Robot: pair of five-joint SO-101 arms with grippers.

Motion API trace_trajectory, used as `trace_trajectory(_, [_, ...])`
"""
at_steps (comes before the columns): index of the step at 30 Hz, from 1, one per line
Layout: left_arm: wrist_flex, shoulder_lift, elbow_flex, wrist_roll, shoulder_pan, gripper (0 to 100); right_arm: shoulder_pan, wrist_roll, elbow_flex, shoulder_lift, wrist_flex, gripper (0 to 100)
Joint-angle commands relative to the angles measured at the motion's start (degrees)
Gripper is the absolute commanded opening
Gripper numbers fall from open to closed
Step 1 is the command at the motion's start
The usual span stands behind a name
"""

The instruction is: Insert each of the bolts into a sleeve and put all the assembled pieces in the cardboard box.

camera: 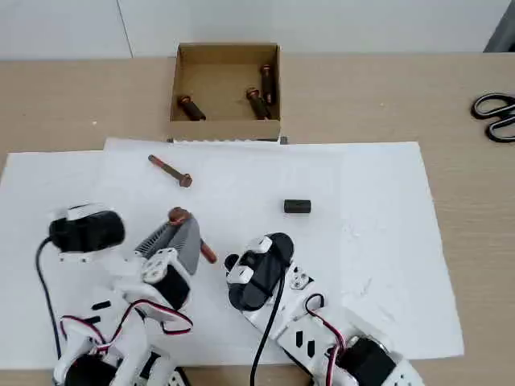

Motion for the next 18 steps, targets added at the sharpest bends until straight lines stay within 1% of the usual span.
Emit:
trace_trajectory(1, [-3.0, -0.4, 0.5, 0.0, 2.2, 0, -0.7, 0.7, -0.4, 0.1, -1.0, 0.2])
trace_trajectory(7, [-9.7, -0.3, 1.0, 0.1, 2.8, 0, -0.7, 0.7, -0.4, 0.1, -1.0, 0.2])
trace_trajectory(10, [-11.6, -0.3, 1.0, 0.0, 2.8, 0, -0.7, 0.7, -0.4, 0.1, -0.9, 0.2])
trace_trajectory(14, [-11.1, -0.3, 0.7, -0.1, 2.8, 0, -0.7, 0.7, -0.4, 0.0, -1.0, 0.2])
trace_trajectory(18, [-8.9, -0.3, 0.7, -0.1, 3.3, 0, -0.7, 0.7, -0.4, -0.2, -1.3, 0.2])
